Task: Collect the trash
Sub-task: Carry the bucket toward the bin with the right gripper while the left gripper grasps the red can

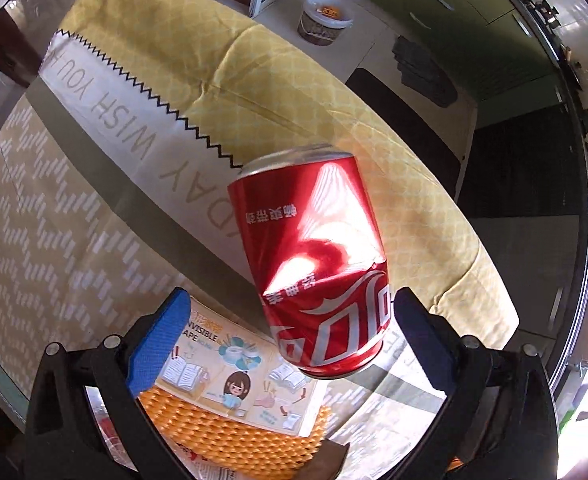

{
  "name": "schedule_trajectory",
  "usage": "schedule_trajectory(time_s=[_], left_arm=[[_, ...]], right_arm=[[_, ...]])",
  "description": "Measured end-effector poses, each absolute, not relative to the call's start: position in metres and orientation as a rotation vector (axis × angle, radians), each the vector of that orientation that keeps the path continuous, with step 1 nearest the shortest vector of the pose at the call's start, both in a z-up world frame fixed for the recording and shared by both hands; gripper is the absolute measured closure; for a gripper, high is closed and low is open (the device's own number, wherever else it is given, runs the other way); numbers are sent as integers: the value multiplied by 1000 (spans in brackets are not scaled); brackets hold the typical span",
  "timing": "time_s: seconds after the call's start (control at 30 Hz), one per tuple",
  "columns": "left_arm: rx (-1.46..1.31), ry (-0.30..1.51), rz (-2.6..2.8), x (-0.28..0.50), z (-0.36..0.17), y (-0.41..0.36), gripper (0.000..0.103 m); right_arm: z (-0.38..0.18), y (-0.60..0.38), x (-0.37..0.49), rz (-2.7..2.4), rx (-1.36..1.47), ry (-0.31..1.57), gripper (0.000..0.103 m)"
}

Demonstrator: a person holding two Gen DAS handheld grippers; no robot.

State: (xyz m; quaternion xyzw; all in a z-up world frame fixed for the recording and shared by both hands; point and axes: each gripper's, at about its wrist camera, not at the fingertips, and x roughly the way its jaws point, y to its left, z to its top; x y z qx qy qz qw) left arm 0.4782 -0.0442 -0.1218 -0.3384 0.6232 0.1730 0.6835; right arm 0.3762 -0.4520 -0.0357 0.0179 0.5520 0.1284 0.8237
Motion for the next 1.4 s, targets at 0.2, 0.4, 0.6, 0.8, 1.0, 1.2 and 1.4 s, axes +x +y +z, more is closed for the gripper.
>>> schedule_trajectory(time_s=[0.2,0.4,0.6,0.8,1.0,1.2,1.4], left_arm=[[-808,1428,425,491,-139,-50,6],[-809,1452,387,507,-156,-51,8],[-774,1436,295,516,-151,-46,30],[-698,1399,240,502,-140,-37,30],[-639,1371,183,481,-116,-43,30],[-610,1378,118,460,-100,-47,30],[-560,1365,60,440,-80,-51,31]], right_arm=[[-35,-470,371,275,67,1163,98],[-31,-471,371,303,86,1146,98],[-24,-471,375,315,104,1125,98],[-19,-486,373,283,126,1109,98],[-20,-517,362,215,157,1113,98],[-35,-549,335,160,175,1144,98],[-60,-583,306,107,206,1186,98]])
